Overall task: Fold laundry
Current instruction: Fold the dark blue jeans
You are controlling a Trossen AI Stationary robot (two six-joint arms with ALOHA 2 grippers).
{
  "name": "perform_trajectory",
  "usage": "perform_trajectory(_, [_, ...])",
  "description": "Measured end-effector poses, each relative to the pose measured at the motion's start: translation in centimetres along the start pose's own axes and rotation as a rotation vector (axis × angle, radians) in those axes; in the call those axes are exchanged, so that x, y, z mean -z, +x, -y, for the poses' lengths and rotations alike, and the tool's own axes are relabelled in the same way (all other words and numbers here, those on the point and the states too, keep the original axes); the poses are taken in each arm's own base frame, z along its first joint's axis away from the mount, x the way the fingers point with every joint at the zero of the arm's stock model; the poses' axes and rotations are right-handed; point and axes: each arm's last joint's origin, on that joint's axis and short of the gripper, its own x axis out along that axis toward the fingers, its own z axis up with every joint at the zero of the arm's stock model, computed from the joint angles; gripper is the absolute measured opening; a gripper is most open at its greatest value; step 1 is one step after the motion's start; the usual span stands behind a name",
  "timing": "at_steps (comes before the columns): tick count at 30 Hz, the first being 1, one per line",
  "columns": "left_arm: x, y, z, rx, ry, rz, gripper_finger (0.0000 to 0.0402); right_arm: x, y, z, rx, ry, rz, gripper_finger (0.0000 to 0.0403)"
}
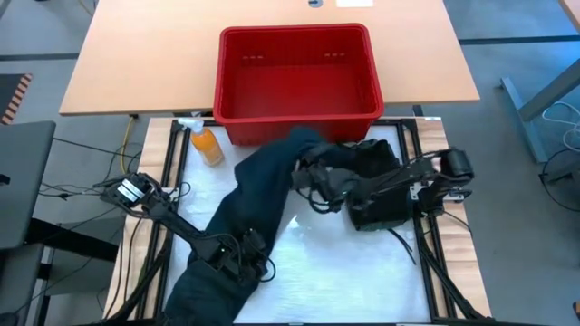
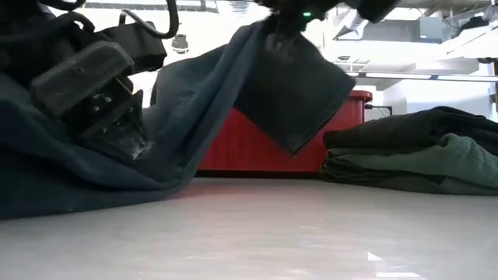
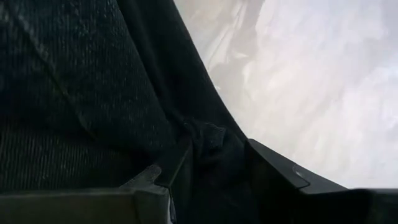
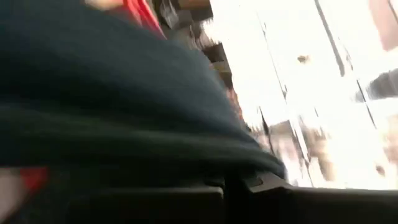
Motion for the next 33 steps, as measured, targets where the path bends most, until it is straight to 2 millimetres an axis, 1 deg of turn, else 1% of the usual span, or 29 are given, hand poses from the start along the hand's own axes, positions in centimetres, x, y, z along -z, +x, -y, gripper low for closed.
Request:
perform_trajectory(3, [-0.4,0.3,0.3,0.049,0.022,0.000,0.0128,2.0,-0.8,1.4,0.020,0.048,-0.080,0.0015])
perform_trajectory(5, [-0.7,0.5,0.4,0.079,0.042,-0.008,0.0128,3.6,-1.8,1.6,0.020,0.079,-0.117,0.0014])
perform_trajectory(8, [-1.2,0.8,0.3,0.106,0.075,-0.015,0.0128,5.6,-3.8,2.0,0.015,0.115,-0.099,0.0014])
perform_trajectory(10, [-1.6,1.1,0.2,0.113,0.100,-0.010,0.0128,6.7,-5.1,2.9,0.015,0.140,-0.070,0.0014])
perform_trajectory(14, [-2.9,1.9,-0.2,0.128,0.154,0.034,0.0128,8.7,-7.4,5.0,0.010,0.115,0.001,0.0014])
perform_trajectory(18, [-4.8,2.8,-0.4,0.214,0.185,0.079,0.0128,10.5,-8.9,8.1,0.033,0.186,0.060,0.0014])
perform_trajectory(21, [-5.8,3.2,-0.6,0.280,0.196,0.095,0.0128,11.8,-10.1,10.4,0.053,0.194,0.120,0.0014])
perform_trajectory(24, [-6.2,3.4,-0.8,0.319,0.197,0.091,0.0128,12.8,-10.7,12.0,0.079,0.180,0.161,0.0014])
perform_trajectory(27, [-6.3,3.5,-0.8,0.341,0.194,0.073,0.0128,14.1,-10.7,13.3,0.106,0.224,0.160,0.0014])
perform_trajectory(28, [-6.2,3.5,-0.8,0.348,0.190,0.064,0.0128,14.5,-10.7,13.3,0.114,0.239,0.153,0.0014])
perform_trajectory(30, [-6.1,3.5,-0.8,0.377,0.178,0.034,0.0128,15.5,-10.5,12.8,0.118,0.262,0.115,0.0014])
perform_trajectory(31, [-5.9,3.5,-0.8,0.391,0.171,0.015,0.0128,16.0,-10.4,12.3,0.116,0.260,0.082,0.0014])
perform_trajectory(33, [-5.6,3.4,-0.6,0.421,0.153,-0.023,0.0128,17.3,-10.3,10.6,0.116,0.237,0.040,0.0014])
